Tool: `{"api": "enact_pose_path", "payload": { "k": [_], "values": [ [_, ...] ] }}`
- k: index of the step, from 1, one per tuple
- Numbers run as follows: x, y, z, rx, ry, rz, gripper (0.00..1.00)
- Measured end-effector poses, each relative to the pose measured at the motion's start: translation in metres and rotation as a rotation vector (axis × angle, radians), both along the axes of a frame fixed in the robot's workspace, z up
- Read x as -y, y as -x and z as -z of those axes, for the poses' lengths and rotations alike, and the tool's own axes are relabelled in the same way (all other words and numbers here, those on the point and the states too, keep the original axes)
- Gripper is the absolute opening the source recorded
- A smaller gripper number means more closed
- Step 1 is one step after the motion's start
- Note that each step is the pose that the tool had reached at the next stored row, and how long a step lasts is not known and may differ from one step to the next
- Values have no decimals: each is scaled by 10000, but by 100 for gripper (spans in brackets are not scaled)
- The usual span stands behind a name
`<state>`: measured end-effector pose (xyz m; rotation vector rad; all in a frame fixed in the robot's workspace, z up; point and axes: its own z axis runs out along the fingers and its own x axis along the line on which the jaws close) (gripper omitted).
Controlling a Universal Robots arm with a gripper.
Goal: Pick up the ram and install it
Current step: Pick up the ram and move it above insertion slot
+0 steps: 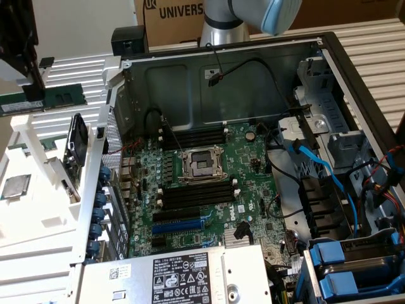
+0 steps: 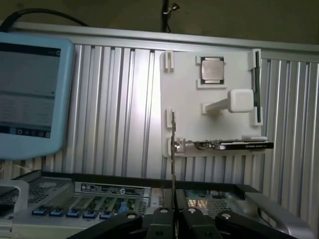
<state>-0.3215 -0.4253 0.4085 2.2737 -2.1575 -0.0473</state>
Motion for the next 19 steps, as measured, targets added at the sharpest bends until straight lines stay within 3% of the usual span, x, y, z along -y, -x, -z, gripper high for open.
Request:
{"api": "enact_pose_path", "payload": {
  "k": [7, 9, 11, 13, 16, 17, 19],
  "values": [
    [0, -316, -36, -140, 0, 0, 13],
    [0, -478, -47, -207, 0, 0, 13],
    [0, -555, -51, -239, 0, 1, 13],
    [0, -792, -67, -333, 0, 1, 13],
    [0, -956, -70, -401, 0, 0, 13],
    [-1, -1015, -70, -410, 1, 9, 13],
    [-3, -1016, -69, -409, 7, 9, 13]
  ]
}}
